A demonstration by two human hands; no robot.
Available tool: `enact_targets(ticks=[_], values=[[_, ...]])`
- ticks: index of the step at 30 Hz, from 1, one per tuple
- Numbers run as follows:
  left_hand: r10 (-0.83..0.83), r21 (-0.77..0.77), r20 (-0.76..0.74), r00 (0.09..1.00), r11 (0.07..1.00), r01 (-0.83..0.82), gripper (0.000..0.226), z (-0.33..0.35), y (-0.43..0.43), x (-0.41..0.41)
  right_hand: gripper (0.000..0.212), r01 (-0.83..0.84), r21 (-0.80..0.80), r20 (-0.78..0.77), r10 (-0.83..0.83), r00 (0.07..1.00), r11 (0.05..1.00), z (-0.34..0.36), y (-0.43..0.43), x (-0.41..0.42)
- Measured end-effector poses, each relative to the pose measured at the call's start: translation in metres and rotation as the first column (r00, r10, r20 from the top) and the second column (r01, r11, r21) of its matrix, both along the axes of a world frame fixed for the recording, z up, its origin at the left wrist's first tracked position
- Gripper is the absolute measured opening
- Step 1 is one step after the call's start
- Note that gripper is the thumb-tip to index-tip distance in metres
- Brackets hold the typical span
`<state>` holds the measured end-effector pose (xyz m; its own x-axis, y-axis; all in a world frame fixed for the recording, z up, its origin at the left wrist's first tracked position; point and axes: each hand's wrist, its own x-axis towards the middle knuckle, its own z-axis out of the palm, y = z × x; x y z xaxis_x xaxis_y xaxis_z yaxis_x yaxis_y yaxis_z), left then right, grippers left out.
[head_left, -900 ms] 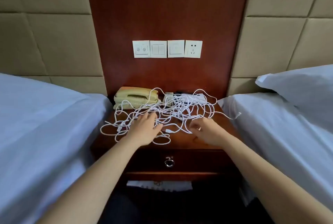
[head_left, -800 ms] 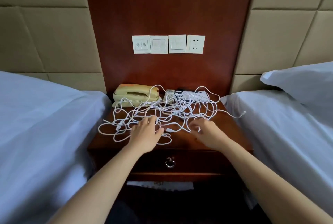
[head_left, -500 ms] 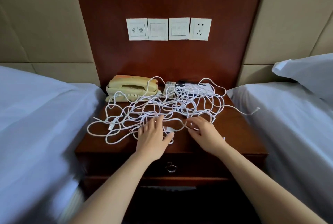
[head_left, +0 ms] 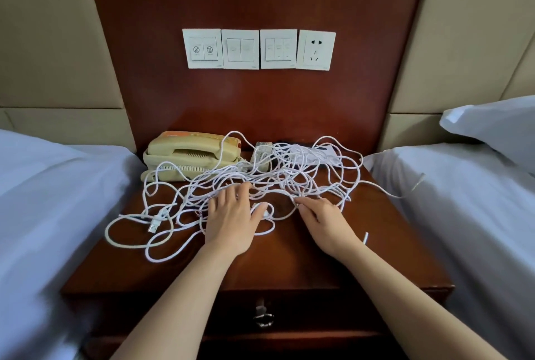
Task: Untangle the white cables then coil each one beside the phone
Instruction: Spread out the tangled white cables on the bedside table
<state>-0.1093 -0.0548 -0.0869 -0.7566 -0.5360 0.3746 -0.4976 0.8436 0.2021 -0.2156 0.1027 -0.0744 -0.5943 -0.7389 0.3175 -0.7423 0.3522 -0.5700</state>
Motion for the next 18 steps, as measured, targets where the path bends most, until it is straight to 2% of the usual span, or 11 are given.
enact_targets(ticks=[4, 9, 11, 15, 18], values=[[0.005, -0.013, 0.017, 1.0, 1.0, -0.005, 0.052, 0.003, 0.003, 0.001, 0.032, 0.053, -0.159, 0.166, -0.026, 0.986, 0.986, 0.011, -0.002, -0.002], [-0.046, -0.105, 0.031, 0.998, 0.993, 0.048, 0.045, 0.012, 0.006, 0.02, 0.033, 0.119, -0.344, 0.403, 0.032, 0.915, 0.931, 0.028, -0.009, -0.003], [-0.079, -0.038, 0.042, 0.996, 0.996, 0.08, 0.05, 0.016, 0.007, 0.03, 0.034, 0.17, -0.4, 0.48, 0.048, 0.876, 0.901, 0.035, -0.01, -0.002], [-0.116, 0.193, 0.165, 0.979, 0.978, 0.084, 0.063, 0.025, 0.015, 0.046, 0.033, 0.232, -0.462, 0.608, 0.115, 0.786, 0.856, 0.047, -0.01, 0.003], [-0.091, 0.29, 0.081, 0.993, 0.955, 0.064, 0.054, 0.034, 0.024, 0.051, 0.03, 0.215, -0.468, 0.584, 0.117, 0.803, 0.857, 0.056, -0.012, 0.006]])
